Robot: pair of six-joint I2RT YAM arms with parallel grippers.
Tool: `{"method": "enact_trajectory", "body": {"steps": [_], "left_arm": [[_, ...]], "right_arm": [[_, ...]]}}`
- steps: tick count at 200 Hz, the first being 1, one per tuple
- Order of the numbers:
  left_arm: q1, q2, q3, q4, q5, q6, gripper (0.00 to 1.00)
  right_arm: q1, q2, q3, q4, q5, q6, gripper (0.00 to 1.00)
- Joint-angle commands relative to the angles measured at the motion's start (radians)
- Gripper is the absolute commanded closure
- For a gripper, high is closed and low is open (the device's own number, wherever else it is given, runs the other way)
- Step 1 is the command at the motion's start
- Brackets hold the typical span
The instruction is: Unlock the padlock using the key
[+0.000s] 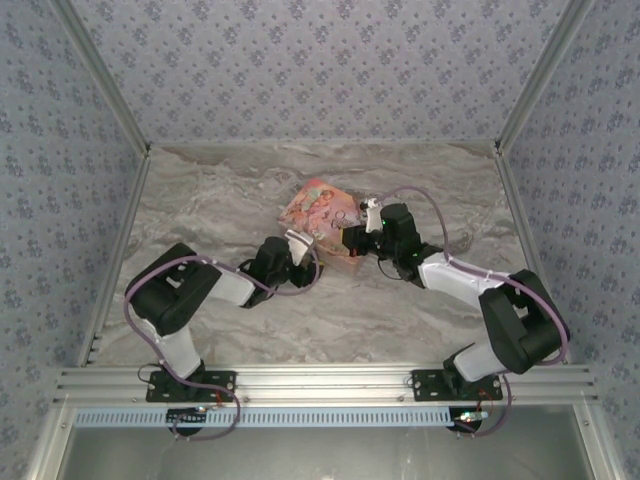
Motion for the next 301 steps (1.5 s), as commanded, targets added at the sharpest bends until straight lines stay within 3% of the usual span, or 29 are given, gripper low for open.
{"method": "enact_trajectory", "body": {"steps": [1,74,125,260,301], "left_arm": [[0.019,0.018,0.021,0.07,0.088,0.018,0.34],[0.065,0.033,0.05,0.048,0.301,-0.006,0.42],[0.082,0.042,0.066,0.049,0.381,-0.039,0.46],[0.089,0.098,0.082,0.067,0.348,-0.091,0.64],[0.088,0.08,0.081,0.059,0.351,-0.096,0.74]], "right_arm": [[-0.005,0.019,0.034,0.01,-0.003,0.004,1.0],[-0.005,0.034,0.035,0.014,-0.009,0.004,1.0],[-0.004,0.033,0.031,0.02,-0.015,0.007,1.0],[-0.001,0.03,0.028,0.023,-0.014,0.008,1.0],[0.001,0.027,0.024,0.026,-0.013,0.009,1.0]]}}
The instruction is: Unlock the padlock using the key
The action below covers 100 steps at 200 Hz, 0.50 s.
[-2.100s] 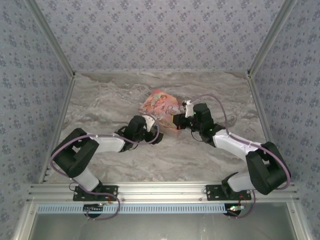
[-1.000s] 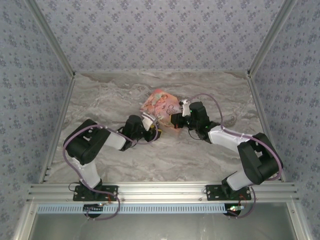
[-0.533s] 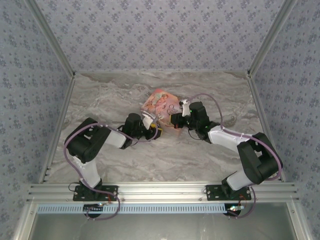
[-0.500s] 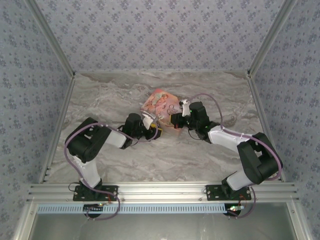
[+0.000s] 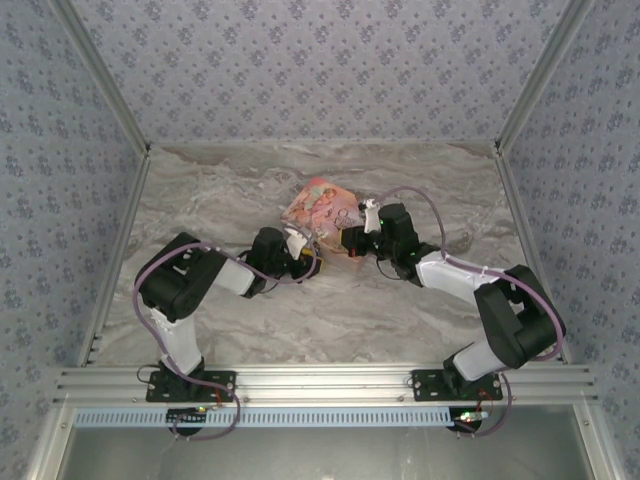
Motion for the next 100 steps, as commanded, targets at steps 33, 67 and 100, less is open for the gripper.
{"method": "enact_trajectory", "body": {"steps": [33,67,100], "left_arm": [[0.002,-0.063,0.021,-0.047,0.01,-0.018,0.77],[0.001,-0.13,0.053,-0.198,-0.001,-0.076,0.79],[-0.012,-0.167,0.1,-0.341,-0.01,-0.152,0.82]], "right_arm": [[0.003,-0.017,0.016,0.026,-0.009,0.003,1.0],[0.01,-0.074,0.004,0.008,0.024,-0.026,1.0],[0.03,-0.158,-0.05,-0.032,0.091,-0.077,1.0]]}}
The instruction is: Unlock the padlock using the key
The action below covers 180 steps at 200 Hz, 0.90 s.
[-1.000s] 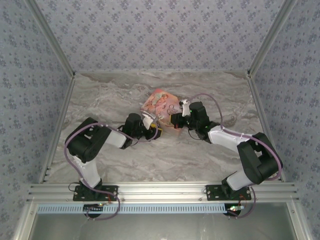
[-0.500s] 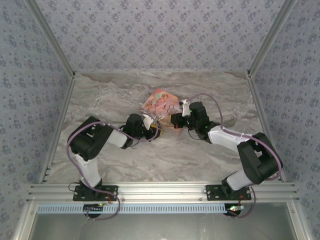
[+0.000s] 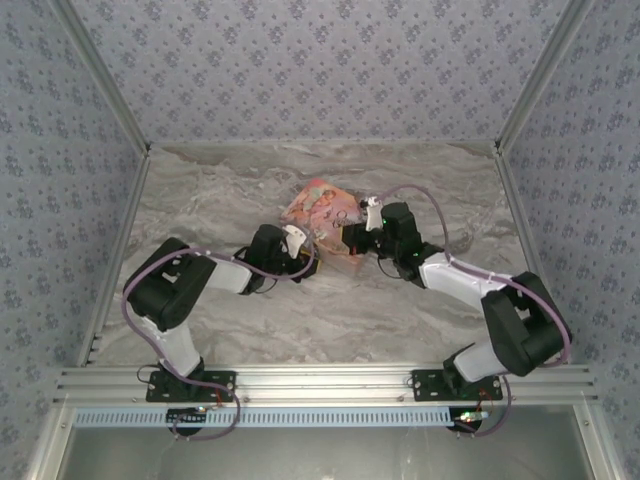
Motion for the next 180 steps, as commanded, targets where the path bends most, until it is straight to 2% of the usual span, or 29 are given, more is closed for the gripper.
{"method": "enact_trajectory", "body": {"steps": [1,49,100,127,180], "left_arm": [[-0.011,-0.061,0.064,-0.102,0.0,-0.072,0.82],[-0.037,-0.111,0.156,-0.272,-0.004,-0.216,0.85],[-0.062,-0.125,0.257,-0.393,-0.006,-0.383,0.85],[-0.067,-0.108,0.303,-0.418,0.014,-0.491,0.85],[-0.071,-0.108,0.358,-0.442,0.031,-0.597,0.86]], "right_arm": [[0.021,-0.073,-0.043,-0.031,0.063,-0.056,1.0],[0.083,-0.187,-0.152,-0.094,0.165,-0.126,1.0],[0.139,-0.261,-0.253,-0.075,0.228,-0.166,1.0],[0.183,-0.273,-0.279,-0.057,0.285,-0.197,1.0],[0.207,-0.218,-0.294,0.018,0.34,-0.226,1.0]]}}
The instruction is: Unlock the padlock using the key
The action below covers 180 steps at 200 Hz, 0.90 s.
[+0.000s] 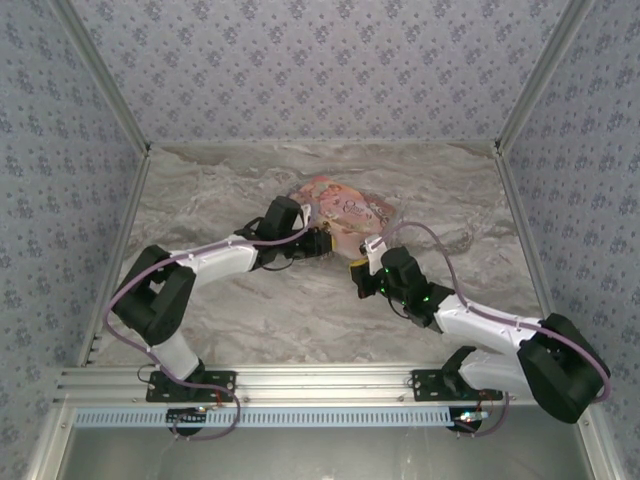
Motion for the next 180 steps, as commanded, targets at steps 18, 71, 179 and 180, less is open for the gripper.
{"method": "enact_trajectory", "body": {"steps": [18,71,179,180], "left_arm": [[-0.011,-0.025,0.065,-0.001,0.043,-0.107,0.86],[-0.011,-0.022,0.064,0.034,0.074,-0.22,0.87],[-0.014,-0.022,0.042,0.087,0.088,-0.302,0.87],[-0.014,-0.022,0.041,0.088,0.088,-0.302,0.87]], "right_arm": [[0.015,0.05,-0.004,0.086,0.069,-0.041,1.0],[0.012,0.084,0.007,0.146,0.068,-0.034,1.0],[-0.005,0.164,0.045,0.214,0.04,0.003,1.0],[-0.004,0.164,0.044,0.215,0.04,0.004,1.0]]}}
